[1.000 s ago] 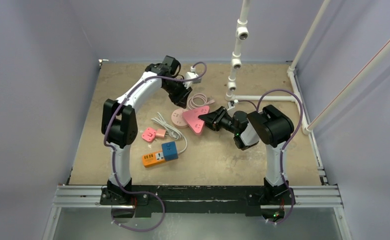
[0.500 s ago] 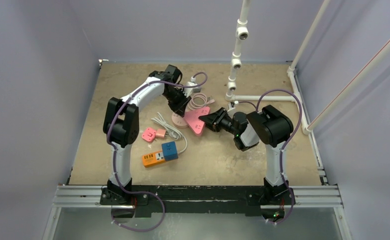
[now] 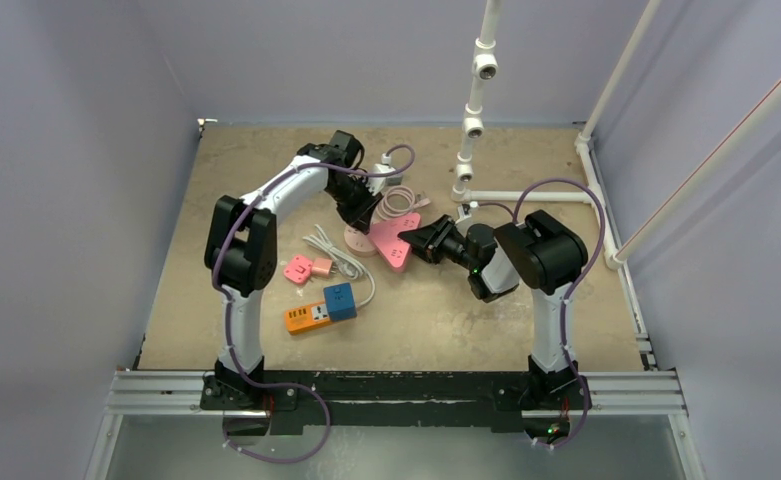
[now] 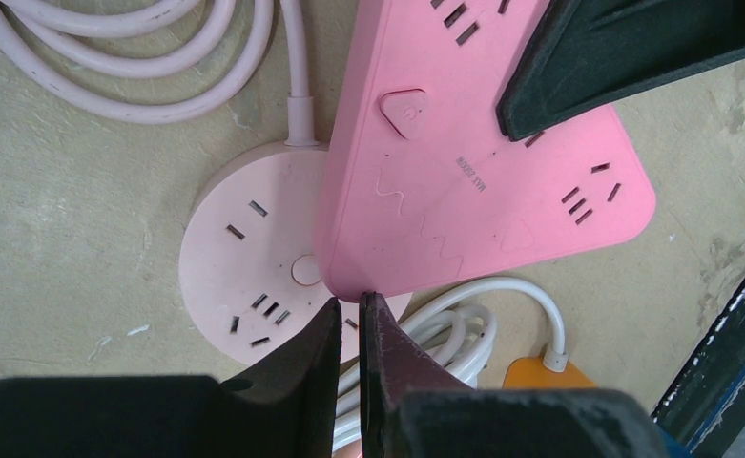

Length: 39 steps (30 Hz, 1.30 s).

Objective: Insert the plug

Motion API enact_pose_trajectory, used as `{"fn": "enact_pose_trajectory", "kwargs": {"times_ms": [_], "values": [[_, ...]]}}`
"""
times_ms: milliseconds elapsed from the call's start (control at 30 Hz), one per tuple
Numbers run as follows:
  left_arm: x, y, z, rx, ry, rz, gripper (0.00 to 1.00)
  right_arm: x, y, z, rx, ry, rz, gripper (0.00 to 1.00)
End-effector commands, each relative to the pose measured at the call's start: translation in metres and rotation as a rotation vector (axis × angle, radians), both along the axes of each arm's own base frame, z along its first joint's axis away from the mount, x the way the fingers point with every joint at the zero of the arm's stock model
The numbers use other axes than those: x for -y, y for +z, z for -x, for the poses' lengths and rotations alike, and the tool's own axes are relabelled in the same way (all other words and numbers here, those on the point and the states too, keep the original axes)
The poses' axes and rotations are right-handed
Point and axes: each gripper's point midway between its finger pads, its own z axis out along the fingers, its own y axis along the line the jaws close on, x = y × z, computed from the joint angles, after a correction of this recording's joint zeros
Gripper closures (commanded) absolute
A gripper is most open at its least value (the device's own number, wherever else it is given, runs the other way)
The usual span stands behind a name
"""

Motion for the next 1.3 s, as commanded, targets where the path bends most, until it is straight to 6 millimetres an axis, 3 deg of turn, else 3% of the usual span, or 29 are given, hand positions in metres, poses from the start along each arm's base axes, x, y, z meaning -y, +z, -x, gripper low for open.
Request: {"fn": "enact_pose_trajectory", "kwargs": {"times_ms": [0,167,267,333,467,700,1100,1167,1233,1267], "values": [[0.001,-0.02,0.0,-0.019,-0.01,-0.033,0.9,0.013,-0.034,-0.006,-0.059,-0.066,0.135,0.93],[0.014,0.034,-0.019,0.004,0.008,0.082,0.84,0.013,-0.029,-0.012,-0.049,-0.076,0.155,0.86],[0.026,0.05,-0.02,-0.007,0.016,0.144,0.79,0.013,-0.027,-0.014,-0.043,-0.078,0.159,0.86],[0.027,0.044,-0.016,-0.026,0.012,0.141,0.77,0.013,-0.028,-0.014,-0.045,-0.075,0.159,0.86],[0.017,0.01,-0.005,-0.071,-0.003,0.075,0.82,0.013,-0.031,-0.012,-0.05,-0.069,0.16,0.84],[-0.013,-0.037,0.01,-0.077,-0.029,-0.066,0.87,0.011,-0.033,-0.011,-0.055,-0.061,0.156,0.55],[-0.014,-0.047,0.006,-0.08,-0.015,-0.08,0.9,0.014,-0.012,-0.007,-0.012,-0.05,0.181,0.26],[-0.011,-0.047,0.005,-0.082,-0.008,-0.071,0.9,0.015,-0.001,-0.009,0.021,-0.056,0.199,0.12],[-0.006,-0.046,0.003,-0.084,-0.002,-0.059,0.91,0.018,0.007,-0.011,0.037,-0.06,0.231,0.09],[-0.004,-0.045,0.002,-0.085,0.0,-0.05,0.91,0.018,0.012,-0.011,0.045,-0.061,0.244,0.03]]}}
